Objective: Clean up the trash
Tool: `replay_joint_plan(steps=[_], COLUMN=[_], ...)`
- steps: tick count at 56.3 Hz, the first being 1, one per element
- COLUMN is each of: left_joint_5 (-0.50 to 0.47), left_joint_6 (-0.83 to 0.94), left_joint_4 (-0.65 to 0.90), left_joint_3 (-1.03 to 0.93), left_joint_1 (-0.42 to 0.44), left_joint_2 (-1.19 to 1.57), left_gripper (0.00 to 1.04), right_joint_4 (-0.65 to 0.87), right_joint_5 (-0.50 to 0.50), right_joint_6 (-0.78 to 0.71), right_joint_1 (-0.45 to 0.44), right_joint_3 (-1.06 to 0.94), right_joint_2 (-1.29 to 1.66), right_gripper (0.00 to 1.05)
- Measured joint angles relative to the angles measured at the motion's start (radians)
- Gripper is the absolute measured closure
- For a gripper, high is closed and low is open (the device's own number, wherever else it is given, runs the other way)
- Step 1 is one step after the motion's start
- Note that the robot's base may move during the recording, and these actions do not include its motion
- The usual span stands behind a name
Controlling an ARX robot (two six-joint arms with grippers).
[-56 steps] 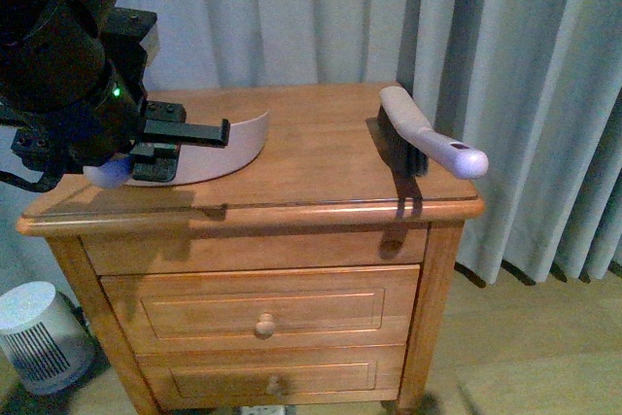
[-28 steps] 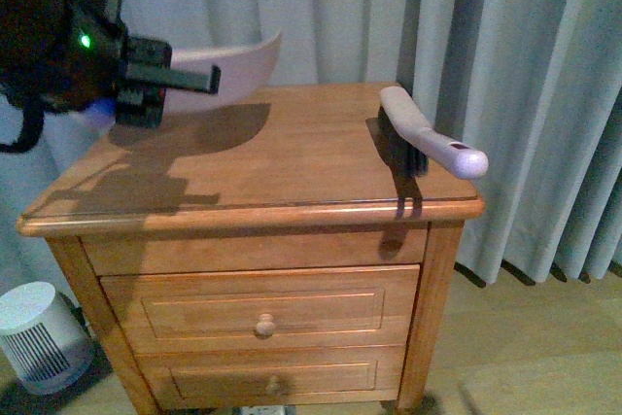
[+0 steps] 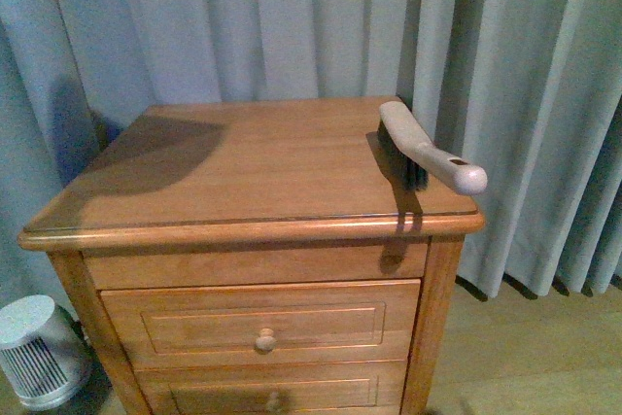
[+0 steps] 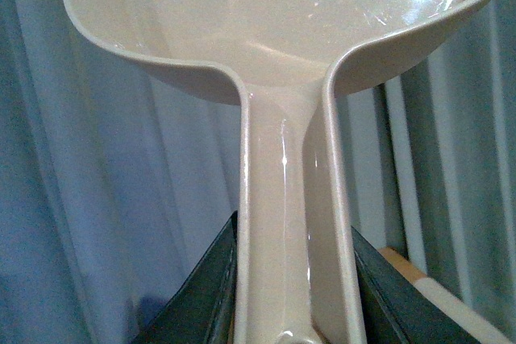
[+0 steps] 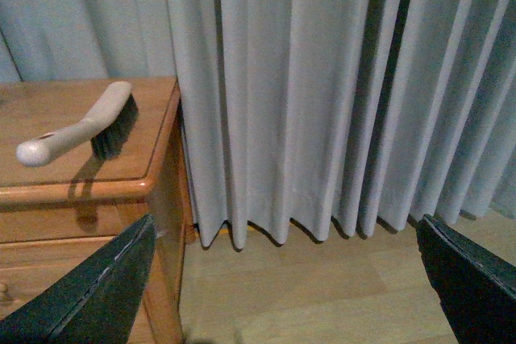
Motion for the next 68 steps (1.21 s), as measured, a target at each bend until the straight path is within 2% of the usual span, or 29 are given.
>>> replay_joint_plan(steps=[15,22,23,24,25,26,28,31,35,41,53,68], left_joint_5=[0.095,0.118,0.113,0.113,0.115,0.116,0.117,0.123,0.121,0.121,0.12,0.121], left_joint_6=[-0.105,-0.142,-0.148,-0.15,-0.151,-0.152,-0.153,-0.154,-0.155,-0.156,-0.157,-0.158], left_joint_4=[-0.204,-0.222,-0.222,-0.223,-0.225,-0.225,-0.225,-0.225,-0.225,-0.225,-0.225,-0.225], left_joint_3=[-0.136,-0.16,-0.16,-0.16,-0.16,-0.161,-0.161,-0.161,-0.161,-0.161,-0.161,-0.161], left_joint_1=[0.066,0.107,0.111,0.112,0.112,0.112,0.112,0.112,0.112,0.112,0.112,0.112], left_joint_2=[-0.361,-0.411,-0.411,-0.411,-0.411,-0.411,-0.412,-0.412,-0.412,-0.412,-0.412,-0.413], left_gripper=[0.77,0.77,0.77,0.77,0.77,0.77,0.77,0.77,0.77,0.77,0.77,0.77], right_joint_4=[0.0,0.0,-0.003,-0.003,0.003,0.013,0.041,0.088,0.148,0.136,-0.103,-0.203], right_joint_5=[0.0,0.002,0.089,0.126,0.245,0.302,0.37,0.399,0.367,0.339,0.206,0.144], right_joint_6=[0.0,0.0,-0.028,-0.037,-0.068,-0.08,-0.09,-0.09,-0.053,0.003,0.229,0.405], right_joint_1=[0.0,0.0,0.024,0.045,0.086,0.108,0.14,0.159,0.177,0.21,0.302,0.377], right_joint_3=[0.0,0.0,0.0,0.001,0.002,0.003,0.012,0.043,0.185,0.366,0.806,1.133], right_joint_2=[0.0,0.0,0.01,0.018,0.045,0.065,0.123,0.218,0.467,0.71,1.222,1.571], right_gripper=[0.07,0.07,0.07,0.07,0.07,0.07,0.07,0.07,0.07,0.07,0.07,0.07])
